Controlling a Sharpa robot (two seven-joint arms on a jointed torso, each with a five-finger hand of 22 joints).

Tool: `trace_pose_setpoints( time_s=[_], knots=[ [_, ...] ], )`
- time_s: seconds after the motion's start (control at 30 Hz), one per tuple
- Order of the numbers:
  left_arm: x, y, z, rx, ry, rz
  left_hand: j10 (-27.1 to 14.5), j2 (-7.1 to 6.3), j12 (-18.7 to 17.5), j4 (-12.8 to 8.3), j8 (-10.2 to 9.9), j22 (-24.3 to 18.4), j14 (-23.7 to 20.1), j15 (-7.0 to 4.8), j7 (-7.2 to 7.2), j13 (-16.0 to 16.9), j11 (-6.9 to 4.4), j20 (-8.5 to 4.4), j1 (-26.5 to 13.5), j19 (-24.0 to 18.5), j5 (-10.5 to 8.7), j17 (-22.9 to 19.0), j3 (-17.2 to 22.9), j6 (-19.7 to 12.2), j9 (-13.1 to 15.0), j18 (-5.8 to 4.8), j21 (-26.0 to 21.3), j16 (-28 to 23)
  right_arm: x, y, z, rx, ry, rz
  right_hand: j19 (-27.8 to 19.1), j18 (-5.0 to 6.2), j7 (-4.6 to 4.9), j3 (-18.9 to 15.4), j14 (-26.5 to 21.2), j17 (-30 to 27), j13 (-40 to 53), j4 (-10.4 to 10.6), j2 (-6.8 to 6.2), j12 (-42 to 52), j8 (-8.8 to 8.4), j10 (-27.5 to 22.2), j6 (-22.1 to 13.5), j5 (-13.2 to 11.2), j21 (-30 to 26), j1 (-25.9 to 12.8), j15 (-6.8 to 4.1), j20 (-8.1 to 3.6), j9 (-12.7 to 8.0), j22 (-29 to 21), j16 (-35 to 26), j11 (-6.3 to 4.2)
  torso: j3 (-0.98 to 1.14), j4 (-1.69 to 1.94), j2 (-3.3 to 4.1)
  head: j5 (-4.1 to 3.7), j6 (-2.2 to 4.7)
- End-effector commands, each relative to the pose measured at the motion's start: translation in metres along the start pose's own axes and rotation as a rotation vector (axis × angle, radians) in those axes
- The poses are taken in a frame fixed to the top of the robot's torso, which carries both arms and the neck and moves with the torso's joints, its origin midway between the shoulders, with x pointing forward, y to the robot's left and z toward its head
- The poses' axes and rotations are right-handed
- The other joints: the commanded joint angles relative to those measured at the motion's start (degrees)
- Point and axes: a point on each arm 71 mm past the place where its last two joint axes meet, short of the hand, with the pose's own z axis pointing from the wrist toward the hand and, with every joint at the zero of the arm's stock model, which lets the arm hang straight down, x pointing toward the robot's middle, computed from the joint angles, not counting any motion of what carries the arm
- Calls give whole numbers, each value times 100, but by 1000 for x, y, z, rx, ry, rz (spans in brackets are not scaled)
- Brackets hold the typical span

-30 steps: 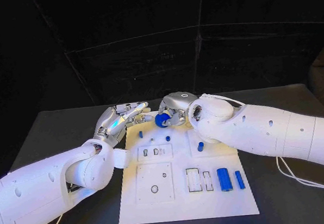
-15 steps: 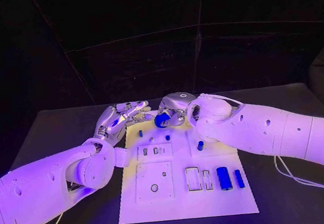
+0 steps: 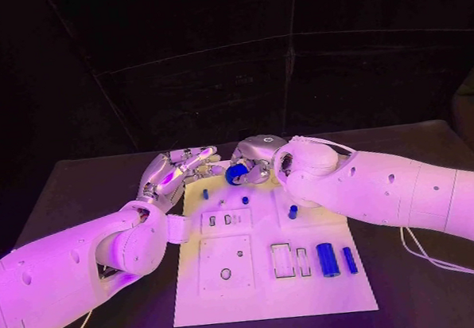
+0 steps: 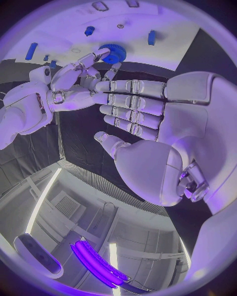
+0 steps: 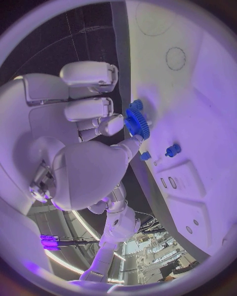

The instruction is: Assemble the parts on the task board

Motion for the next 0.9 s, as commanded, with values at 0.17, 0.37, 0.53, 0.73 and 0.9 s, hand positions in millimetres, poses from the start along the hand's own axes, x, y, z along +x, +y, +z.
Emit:
trace_pose_setpoints(
  time_s=[0.17, 0.37, 0.53, 0.73, 0.9],
  knots=[
    [1, -1, 0, 8, 10, -4, 48, 37, -21, -23, -35, -9, 42, 9, 7, -5, 9, -3, -42, 46, -35, 7, 23, 22, -4, 84, -9, -38, 4, -2, -2, 1, 44, -15, 6, -63, 13, -82, 375, 406, 22, 15, -17, 10, -18, 4, -16, -2, -23, -65, 51, 50, 22, 437, -31, 25, 0, 0, -2, -12, -6],
    [1, -1, 0, 7, 10, -4, 48, 37, -21, -23, -35, -9, 42, 9, 7, -5, 9, -3, -42, 46, -35, 7, 23, 22, -4, 84, -9, -38, 3, -3, -4, -1, 35, -12, 14, -66, 15, -109, 376, 413, 41, 32, -13, 29, -2, 17, 14, -10, -18, -82, 54, 54, 30, 448, -28, 28, 2, -4, 1, -10, -17],
    [1, -1, 1, 7, 10, -4, 48, 37, -21, -23, -35, -9, 42, 9, 7, -5, 9, -3, -42, 46, -35, 7, 23, 22, -4, 84, -9, -38, 2, -3, -5, -6, 15, -6, 27, -69, 15, -121, 378, 423, 86, 43, -5, 73, 5, 50, 29, -9, -11, -90, 55, 56, 34, 465, -24, 28, 2, -3, 0, -14, -16],
    [1, -1, 1, 6, 10, -4, 48, 37, -21, -23, -35, -9, 42, 9, 7, -5, 9, -3, -42, 46, -35, 7, 23, 22, -4, 84, -9, -38, 0, -2, -6, -14, -5, 1, 38, -72, 13, -137, 380, 432, 134, 53, 8, 121, 22, 86, 62, -1, -6, -91, 55, 57, 41, 479, -20, 26, 2, 1, 1, -16, -22],
    [1, -1, 1, 7, 10, -4, 48, 37, -26, -24, -39, -12, 43, 10, 9, -5, 10, -3, -49, 48, -35, 8, 25, 22, -4, 84, -12, -44, 0, -3, -7, -17, -18, 5, 41, -73, 13, -138, 381, 435, 142, 54, 10, 128, 25, 92, 66, 0, -4, -91, 55, 58, 42, 483, -19, 26, 1, 3, 0, -19, -29]
  ],
)
